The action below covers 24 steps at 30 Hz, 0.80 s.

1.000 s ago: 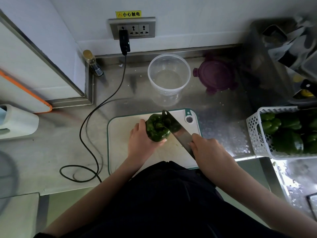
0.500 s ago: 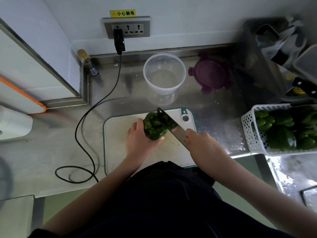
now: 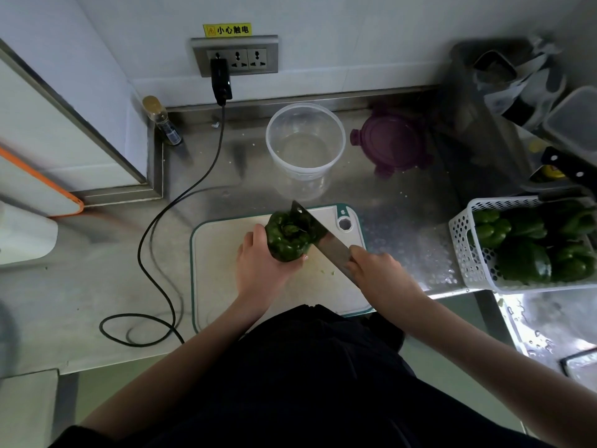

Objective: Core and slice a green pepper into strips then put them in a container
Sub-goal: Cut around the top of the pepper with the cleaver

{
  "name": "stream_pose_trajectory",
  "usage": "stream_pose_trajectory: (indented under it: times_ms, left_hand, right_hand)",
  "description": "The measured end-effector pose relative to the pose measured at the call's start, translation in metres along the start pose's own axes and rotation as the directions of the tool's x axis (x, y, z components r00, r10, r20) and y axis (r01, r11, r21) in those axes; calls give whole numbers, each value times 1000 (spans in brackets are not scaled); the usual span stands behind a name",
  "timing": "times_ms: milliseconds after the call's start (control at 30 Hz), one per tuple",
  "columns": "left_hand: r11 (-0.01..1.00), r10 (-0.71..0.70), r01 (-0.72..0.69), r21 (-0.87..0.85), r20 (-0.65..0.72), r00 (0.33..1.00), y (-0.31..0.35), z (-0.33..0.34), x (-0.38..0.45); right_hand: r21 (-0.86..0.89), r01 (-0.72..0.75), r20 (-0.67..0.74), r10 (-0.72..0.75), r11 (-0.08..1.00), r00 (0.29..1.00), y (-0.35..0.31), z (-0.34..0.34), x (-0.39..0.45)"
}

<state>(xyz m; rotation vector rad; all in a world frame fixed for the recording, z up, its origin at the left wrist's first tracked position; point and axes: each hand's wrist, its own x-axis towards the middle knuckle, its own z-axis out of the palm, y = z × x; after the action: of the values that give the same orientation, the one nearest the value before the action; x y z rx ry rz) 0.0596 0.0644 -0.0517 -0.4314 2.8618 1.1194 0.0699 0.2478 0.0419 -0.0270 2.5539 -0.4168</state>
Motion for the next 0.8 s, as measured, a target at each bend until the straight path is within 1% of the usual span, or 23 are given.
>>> stream_pose_trajectory:
  times_ms: [167, 333, 500, 667, 800]
  left_hand:
    - [1000, 1, -1, 19, 7, 1000, -1, -1, -3]
    - [998, 24, -25, 56, 26, 999, -1, -1, -5]
    - [998, 37, -37, 60, -2, 999, 1, 0, -6]
    - [999, -47, 47, -18, -7, 999, 5, -1, -7]
    - [997, -65, 66, -48, 21, 998, 5, 1, -11]
  right_hand:
    - [-64, 17, 9, -17, 998, 1000, -2, -4, 2]
    - [-130, 74, 63, -66, 989, 996, -4, -14, 4]
    - [-81, 46, 45, -42, 996, 998, -9, -22, 4]
    - [-137, 29, 43, -23, 990, 999, -9, -17, 4]
    - [-196, 41, 0, -42, 980, 999, -8, -19, -1]
